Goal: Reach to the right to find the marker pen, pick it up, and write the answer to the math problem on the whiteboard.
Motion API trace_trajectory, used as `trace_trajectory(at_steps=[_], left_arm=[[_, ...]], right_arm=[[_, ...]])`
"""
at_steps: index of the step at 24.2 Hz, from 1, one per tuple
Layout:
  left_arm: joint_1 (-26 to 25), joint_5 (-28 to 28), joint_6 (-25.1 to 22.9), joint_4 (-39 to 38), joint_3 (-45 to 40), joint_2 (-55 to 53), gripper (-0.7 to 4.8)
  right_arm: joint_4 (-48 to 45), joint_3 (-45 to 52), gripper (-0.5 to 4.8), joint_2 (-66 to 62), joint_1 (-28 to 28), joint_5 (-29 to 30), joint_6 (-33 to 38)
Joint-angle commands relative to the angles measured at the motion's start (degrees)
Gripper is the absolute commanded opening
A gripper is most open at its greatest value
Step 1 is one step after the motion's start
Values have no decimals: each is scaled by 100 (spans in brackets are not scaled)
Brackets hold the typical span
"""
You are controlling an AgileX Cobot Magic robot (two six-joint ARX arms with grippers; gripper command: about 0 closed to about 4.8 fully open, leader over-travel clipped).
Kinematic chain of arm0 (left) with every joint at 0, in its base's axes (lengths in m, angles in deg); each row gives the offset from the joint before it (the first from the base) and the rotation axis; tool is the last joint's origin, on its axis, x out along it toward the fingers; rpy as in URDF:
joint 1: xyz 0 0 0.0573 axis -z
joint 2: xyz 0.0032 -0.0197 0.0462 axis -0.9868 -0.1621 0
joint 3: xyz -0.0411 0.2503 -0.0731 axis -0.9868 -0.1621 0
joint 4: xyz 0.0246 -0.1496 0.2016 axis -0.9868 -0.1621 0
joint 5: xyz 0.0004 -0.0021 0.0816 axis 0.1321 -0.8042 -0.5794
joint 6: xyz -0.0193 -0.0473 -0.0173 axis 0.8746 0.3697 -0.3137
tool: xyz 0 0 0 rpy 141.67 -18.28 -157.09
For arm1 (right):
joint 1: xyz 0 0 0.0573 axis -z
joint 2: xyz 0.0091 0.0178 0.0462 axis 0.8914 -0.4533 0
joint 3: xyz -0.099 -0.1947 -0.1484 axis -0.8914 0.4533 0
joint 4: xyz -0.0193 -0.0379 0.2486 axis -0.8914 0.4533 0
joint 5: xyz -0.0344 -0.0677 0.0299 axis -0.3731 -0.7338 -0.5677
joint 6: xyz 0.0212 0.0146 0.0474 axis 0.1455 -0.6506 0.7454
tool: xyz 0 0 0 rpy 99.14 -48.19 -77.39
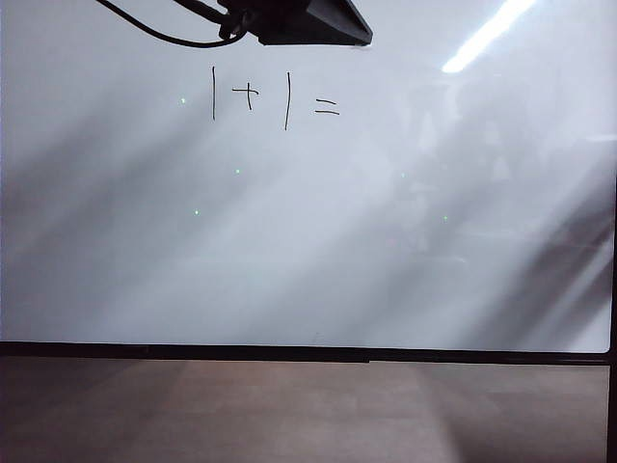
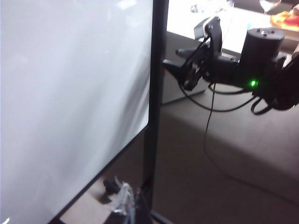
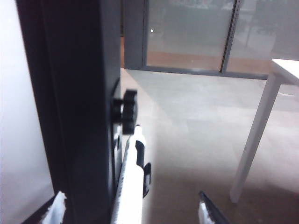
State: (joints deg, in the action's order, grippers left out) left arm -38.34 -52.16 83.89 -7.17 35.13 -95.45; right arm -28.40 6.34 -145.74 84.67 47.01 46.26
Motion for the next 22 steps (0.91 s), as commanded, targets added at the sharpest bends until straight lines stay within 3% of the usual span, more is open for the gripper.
trace_trajectory(at_steps=[1, 3, 5, 11, 13, 22], left_arm=[[9, 28, -20, 55, 7, 4, -5], [9, 28, -20, 50, 7, 7, -5], [9, 28, -20, 48, 7, 4, -5], [9, 28, -17, 48, 7, 7, -5], [9, 195, -17, 55, 7, 7, -5], [9, 201, -17, 46, 7, 7, -5]], right_arm=[[-46, -57, 358, -46, -11, 4, -7], [-48, -61, 334, -66, -11, 9, -7], [-48, -61, 265, -66, -11, 9, -7], [-42, -61, 259, -68, -11, 11, -4], [-33, -61, 205, -66, -11, 9, -9], [210, -92, 205, -68, -76, -15, -28]])
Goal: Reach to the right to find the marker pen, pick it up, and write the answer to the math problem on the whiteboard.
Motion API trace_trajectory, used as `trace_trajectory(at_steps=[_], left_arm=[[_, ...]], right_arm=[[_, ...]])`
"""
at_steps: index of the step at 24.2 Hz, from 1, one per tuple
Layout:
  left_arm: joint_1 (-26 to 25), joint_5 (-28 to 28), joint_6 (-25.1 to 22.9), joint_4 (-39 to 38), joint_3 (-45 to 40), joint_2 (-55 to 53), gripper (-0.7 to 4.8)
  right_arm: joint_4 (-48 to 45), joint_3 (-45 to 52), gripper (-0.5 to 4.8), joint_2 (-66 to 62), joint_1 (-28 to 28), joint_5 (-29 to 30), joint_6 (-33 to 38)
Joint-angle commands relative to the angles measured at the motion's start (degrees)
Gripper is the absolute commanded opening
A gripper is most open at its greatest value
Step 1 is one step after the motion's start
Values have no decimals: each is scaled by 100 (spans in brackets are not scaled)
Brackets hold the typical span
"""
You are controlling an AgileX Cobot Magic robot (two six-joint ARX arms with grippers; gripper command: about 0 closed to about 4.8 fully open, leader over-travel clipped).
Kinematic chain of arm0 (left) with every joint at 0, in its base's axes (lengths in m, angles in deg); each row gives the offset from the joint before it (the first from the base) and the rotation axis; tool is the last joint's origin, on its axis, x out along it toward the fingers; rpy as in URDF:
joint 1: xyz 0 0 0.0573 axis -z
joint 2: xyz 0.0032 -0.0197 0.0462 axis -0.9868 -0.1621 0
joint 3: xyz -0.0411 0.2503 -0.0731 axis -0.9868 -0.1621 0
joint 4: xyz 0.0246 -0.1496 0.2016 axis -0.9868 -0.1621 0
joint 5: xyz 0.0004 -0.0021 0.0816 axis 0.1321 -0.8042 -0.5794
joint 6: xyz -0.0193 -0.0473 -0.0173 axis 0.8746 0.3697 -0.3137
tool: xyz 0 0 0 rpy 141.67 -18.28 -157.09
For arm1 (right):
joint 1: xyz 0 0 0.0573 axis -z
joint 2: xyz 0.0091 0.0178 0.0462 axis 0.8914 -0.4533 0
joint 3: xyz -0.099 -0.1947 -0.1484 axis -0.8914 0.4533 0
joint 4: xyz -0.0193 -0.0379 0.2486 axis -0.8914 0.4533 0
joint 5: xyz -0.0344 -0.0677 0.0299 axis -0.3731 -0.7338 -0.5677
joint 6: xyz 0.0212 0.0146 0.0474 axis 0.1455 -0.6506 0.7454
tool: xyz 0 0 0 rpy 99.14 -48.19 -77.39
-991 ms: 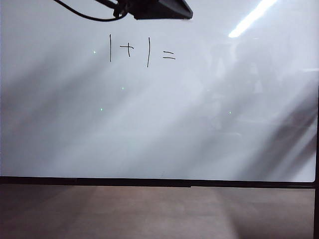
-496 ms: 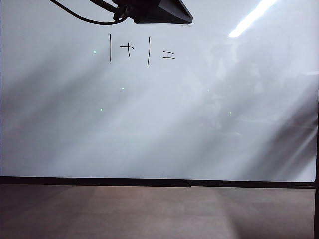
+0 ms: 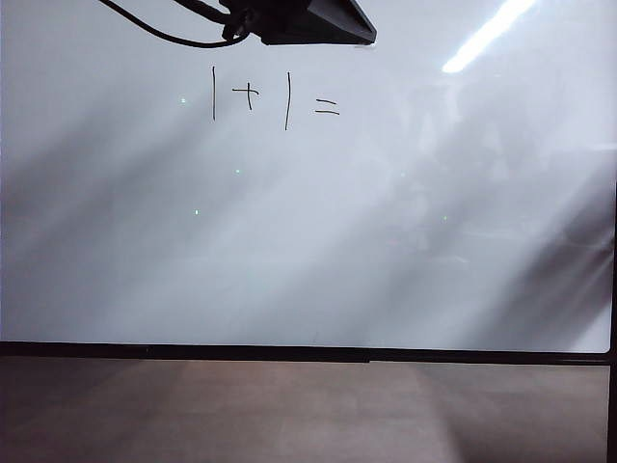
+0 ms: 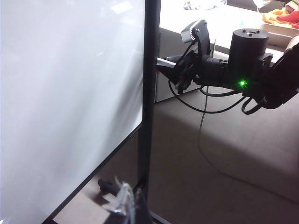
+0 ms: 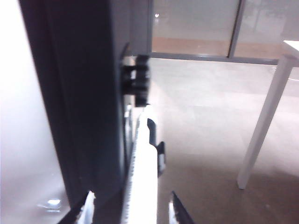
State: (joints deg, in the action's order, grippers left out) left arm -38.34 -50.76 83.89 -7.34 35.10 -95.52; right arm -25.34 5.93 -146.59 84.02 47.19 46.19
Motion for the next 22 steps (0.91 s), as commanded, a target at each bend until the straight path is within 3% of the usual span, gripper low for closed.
trace_trajectory(at_steps=[1, 15, 17, 20, 22], left_arm=[[9, 61, -17, 63, 9, 13, -5], [9, 61, -17, -61, 9, 13, -5], [9, 61, -17, -61, 9, 13, -5], [9, 61, -17, -61, 9, 13, -5], [9, 61, -17, -61, 9, 13, -5]], right_arm=[[-98, -61, 205, 17, -11, -35, -22], [-96, -79, 196, 17, -15, -35, -170], [-96, -79, 141, 17, -15, -35, -170], [-96, -79, 137, 17, -15, -35, -170], [-96, -79, 29, 17, -15, -48, -170]])
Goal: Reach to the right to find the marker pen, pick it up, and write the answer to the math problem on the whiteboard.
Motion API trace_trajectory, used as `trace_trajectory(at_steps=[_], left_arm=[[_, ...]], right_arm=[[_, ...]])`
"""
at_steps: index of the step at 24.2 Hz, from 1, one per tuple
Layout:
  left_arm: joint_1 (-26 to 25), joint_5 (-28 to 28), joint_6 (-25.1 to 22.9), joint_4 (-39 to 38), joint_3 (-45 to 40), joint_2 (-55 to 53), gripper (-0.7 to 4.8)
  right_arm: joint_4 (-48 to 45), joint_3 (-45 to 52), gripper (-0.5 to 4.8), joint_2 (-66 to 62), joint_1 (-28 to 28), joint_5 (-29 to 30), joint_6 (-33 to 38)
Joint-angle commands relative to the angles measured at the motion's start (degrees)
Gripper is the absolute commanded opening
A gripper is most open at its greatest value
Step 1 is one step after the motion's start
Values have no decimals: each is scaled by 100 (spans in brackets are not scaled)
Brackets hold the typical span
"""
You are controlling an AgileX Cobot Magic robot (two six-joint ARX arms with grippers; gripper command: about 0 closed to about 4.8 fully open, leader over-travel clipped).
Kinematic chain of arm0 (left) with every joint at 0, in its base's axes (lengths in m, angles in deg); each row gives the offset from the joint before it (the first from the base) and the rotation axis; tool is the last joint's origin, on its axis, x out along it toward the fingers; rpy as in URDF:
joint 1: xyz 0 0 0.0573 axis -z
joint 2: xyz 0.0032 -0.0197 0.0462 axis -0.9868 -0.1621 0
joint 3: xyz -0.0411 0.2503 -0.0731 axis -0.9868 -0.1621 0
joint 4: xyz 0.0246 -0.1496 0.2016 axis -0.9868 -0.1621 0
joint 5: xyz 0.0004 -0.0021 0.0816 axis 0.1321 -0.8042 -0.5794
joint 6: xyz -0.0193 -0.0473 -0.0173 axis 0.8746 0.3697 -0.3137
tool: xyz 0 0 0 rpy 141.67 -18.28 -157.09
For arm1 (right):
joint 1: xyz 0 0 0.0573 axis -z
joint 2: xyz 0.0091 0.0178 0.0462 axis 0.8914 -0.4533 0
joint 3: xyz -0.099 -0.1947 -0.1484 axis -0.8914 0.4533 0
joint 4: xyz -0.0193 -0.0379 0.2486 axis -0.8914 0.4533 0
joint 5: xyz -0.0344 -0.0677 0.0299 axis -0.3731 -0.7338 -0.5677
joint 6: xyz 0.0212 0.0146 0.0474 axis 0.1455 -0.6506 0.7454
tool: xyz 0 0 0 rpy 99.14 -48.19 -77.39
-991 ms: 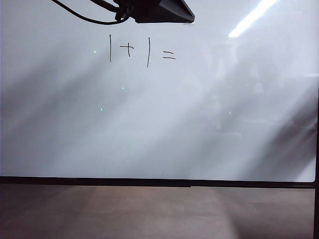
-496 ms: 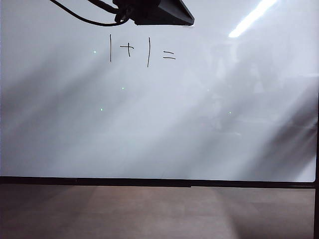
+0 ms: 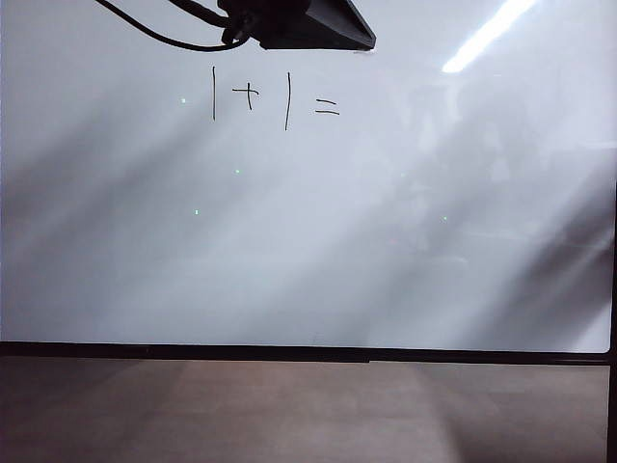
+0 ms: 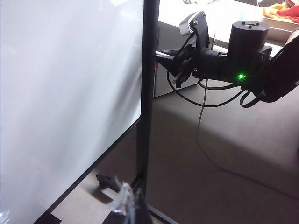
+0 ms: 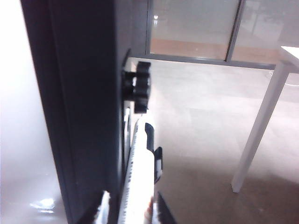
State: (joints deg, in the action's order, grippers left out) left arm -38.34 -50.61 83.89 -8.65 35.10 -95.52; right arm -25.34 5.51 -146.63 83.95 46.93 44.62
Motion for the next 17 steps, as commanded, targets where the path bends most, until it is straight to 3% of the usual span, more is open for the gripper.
trace_trajectory(at_steps=[1, 4, 6, 8, 10, 12, 15, 17], left_arm=[[9, 46, -17, 70, 9, 13, -5], [9, 44, -20, 83, 11, 20, -5], [7, 39, -20, 83, 11, 114, -5], [7, -87, -17, 81, 22, 433, -5], [-7, -339, -17, 42, 22, 811, -5], [-66, -660, -15, -81, 22, 1209, -5], [-396, -1093, -15, -863, 22, 2087, -5], [-640, -1001, -4, -1209, 22, 2444, -5]], right_arm=[[-98, -37, -6, 22, -9, -22, -13], [-240, -17, -6, 50, -4, -168, 59], [-562, 181, -6, 332, 9, -704, 210], [-326, 555, -6, 1084, 90, -1290, 212], [221, 868, -6, 1878, 103, -1294, 210], [984, 1123, -6, 2848, 85, -1298, 240], [3335, 1198, -6, 5198, 61, -1443, 328], [4605, 1198, -6, 6572, 15, -1416, 334]])
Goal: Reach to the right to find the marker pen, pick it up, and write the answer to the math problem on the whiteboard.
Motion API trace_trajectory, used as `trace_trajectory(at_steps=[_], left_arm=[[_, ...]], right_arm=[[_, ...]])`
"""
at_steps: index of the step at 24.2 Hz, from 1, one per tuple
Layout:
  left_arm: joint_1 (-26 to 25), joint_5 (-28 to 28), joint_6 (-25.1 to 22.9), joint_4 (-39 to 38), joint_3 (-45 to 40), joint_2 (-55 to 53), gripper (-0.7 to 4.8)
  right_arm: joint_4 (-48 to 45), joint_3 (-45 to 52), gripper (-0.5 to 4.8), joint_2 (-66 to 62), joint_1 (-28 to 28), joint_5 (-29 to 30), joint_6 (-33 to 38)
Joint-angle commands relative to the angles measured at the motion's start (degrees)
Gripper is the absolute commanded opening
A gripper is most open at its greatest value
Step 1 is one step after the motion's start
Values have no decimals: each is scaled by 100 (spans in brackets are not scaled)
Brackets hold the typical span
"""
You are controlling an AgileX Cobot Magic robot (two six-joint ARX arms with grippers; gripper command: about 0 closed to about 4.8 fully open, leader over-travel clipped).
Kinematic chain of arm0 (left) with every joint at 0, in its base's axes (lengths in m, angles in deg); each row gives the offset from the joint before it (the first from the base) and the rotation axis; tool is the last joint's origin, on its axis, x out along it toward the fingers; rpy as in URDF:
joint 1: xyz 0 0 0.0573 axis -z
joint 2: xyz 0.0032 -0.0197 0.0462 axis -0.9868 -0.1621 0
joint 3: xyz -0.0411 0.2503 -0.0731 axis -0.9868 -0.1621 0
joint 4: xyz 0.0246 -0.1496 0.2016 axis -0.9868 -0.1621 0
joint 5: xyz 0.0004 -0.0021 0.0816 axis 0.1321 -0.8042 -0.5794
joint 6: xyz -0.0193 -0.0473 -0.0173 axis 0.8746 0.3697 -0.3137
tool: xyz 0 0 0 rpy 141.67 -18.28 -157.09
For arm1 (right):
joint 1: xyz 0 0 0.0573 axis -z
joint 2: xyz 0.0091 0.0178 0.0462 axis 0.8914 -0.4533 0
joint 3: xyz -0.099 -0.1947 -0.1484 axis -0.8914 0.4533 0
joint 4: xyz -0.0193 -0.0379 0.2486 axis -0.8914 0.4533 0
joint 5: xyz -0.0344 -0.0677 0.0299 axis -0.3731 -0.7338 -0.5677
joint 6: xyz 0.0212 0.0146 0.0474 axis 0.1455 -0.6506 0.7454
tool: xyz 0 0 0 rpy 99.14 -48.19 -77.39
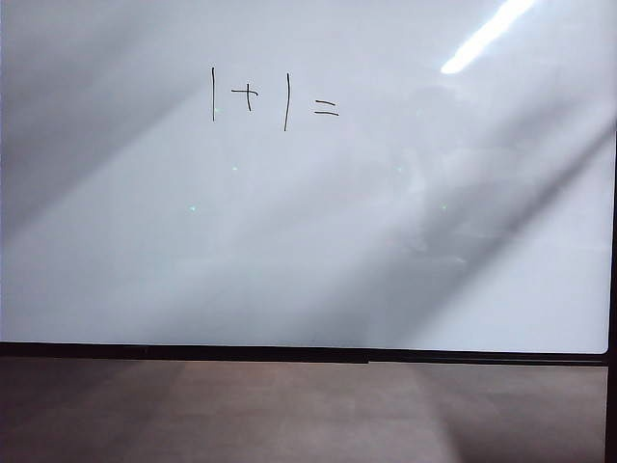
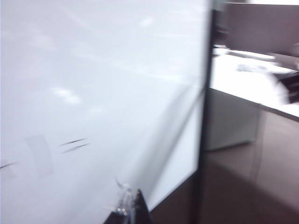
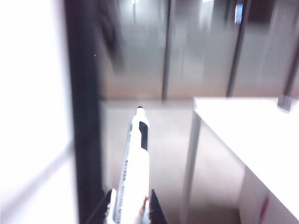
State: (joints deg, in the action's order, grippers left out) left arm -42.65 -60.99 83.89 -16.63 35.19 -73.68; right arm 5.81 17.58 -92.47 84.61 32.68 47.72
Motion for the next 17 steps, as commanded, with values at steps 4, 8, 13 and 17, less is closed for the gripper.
trace_trajectory(at_steps=[4, 8, 13, 17], left_arm=[[-273, 39, 4, -710, 11, 424, -5], [-275, -339, -17, -789, 11, 413, -5], [-275, -514, -20, -671, 11, 345, -5], [-273, -507, -20, -481, 11, 173, -5]], right_arm=[[3366, -26, -6, 3156, -789, 13, 35], [4387, -33, -6, 3832, -1670, -258, 256], [4190, -33, -6, 3635, -2597, -323, 776], [3639, -31, -6, 3049, -3381, -623, 750]])
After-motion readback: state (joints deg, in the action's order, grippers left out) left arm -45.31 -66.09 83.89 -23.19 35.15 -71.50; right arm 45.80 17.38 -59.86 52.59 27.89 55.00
